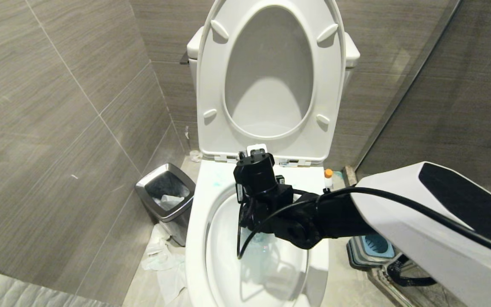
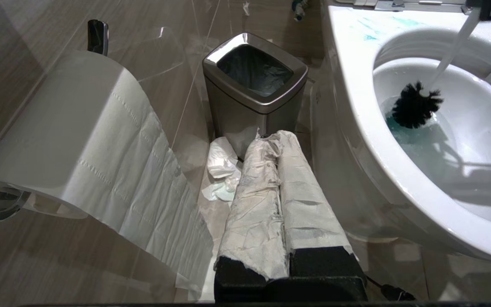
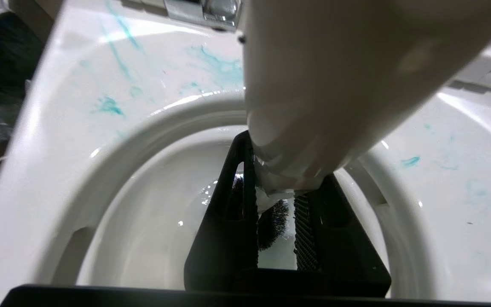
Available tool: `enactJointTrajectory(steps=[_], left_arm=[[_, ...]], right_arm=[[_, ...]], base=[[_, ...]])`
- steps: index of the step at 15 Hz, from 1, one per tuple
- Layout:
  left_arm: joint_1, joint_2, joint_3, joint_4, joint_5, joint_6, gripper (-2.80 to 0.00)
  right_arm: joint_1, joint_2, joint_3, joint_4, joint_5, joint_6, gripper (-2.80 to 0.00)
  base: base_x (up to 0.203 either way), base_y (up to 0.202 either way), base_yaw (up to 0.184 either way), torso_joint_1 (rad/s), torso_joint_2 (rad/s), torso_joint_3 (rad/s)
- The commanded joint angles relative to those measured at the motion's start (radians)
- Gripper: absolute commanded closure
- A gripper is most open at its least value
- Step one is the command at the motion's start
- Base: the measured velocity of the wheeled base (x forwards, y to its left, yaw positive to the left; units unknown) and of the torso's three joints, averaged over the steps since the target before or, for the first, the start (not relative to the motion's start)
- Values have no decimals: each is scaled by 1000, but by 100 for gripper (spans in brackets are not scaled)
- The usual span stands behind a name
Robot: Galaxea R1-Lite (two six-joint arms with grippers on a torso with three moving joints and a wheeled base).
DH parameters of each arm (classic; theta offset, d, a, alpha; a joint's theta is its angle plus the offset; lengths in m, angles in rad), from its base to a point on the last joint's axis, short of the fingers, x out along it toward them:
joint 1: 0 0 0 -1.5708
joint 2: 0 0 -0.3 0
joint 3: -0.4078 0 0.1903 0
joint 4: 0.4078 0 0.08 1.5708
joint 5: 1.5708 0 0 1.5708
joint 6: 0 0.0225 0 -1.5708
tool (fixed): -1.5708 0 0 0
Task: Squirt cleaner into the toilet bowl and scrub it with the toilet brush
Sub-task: Scrub the toilet bowl
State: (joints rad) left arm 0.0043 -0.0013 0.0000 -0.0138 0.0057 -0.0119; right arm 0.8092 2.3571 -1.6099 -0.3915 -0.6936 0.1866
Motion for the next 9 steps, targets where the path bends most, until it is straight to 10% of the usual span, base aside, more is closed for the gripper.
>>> enactJointTrajectory(steps=[1, 9], left_arm=[[0, 1, 8, 0, 0, 0, 0], [0, 1, 8, 0, 0, 0, 0]], right_arm=[[-16, 76, -27, -3, -3, 2, 0], [32, -213, 52, 39, -11, -1, 0]], base=[[0, 0, 0, 0, 0, 0], [0, 0, 0, 0, 0, 0]])
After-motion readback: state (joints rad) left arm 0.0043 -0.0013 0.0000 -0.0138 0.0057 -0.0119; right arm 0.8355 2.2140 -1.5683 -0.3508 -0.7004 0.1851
